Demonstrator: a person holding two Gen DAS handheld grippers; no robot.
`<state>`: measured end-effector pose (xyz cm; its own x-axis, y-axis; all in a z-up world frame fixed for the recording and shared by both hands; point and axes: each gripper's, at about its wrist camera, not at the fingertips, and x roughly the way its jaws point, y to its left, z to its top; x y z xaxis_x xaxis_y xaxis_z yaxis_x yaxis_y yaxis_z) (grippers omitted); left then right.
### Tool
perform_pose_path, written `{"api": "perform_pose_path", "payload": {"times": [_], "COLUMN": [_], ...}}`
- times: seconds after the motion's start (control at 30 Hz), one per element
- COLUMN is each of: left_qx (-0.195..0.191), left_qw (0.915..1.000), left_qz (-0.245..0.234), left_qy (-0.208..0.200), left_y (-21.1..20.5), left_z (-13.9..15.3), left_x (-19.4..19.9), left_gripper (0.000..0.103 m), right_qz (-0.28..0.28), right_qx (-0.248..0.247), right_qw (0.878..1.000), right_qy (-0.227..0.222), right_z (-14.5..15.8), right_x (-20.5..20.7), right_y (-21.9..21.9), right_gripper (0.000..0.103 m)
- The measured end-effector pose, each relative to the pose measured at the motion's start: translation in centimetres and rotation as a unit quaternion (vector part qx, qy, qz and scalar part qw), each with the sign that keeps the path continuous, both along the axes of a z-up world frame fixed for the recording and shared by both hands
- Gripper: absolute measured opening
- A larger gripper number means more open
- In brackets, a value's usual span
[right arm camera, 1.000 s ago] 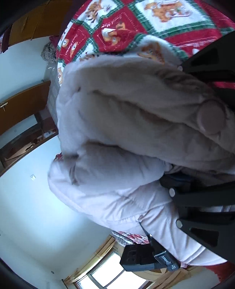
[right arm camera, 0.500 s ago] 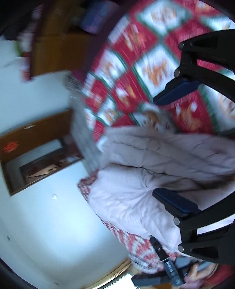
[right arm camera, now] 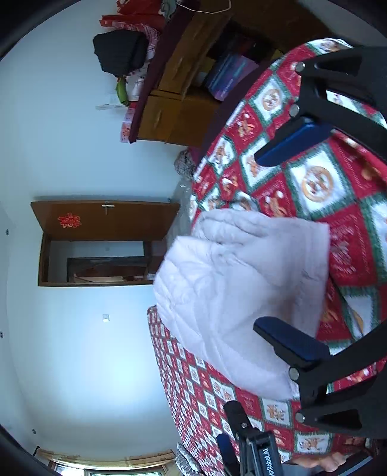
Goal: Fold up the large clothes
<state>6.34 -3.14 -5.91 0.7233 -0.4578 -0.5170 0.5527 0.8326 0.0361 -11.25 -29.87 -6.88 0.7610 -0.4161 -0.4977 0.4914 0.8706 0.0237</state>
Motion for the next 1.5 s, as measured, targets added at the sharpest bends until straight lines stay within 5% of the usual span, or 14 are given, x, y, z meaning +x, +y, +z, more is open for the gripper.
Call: {"api": "perform_pose_path", "payload": {"times": [0.73, 1.5], "left_qx": [-0.007, -0.013], "left_qw": [0.9968, 0.9938], "left_qz": [0.027, 0.033], "left_qy": [-0.074, -0.106], "left_y": [2.6, 3.1], "left_z": [4.2, 5.5], "left_x": [-7.0, -8.8], "left_gripper": [0.102, 0.102], "right_qz": [-0.003, -0.003], "right_qx": [-0.007, -0.011], "right_qw": [0.995, 0.994], "right_qy": [-0.097, -0.108], "right_z": [5.6, 5.8], "right_x": [-5.0, -5.0], "right_y": [3.8, 4.1], "right_gripper": [0.103, 0.103]}}
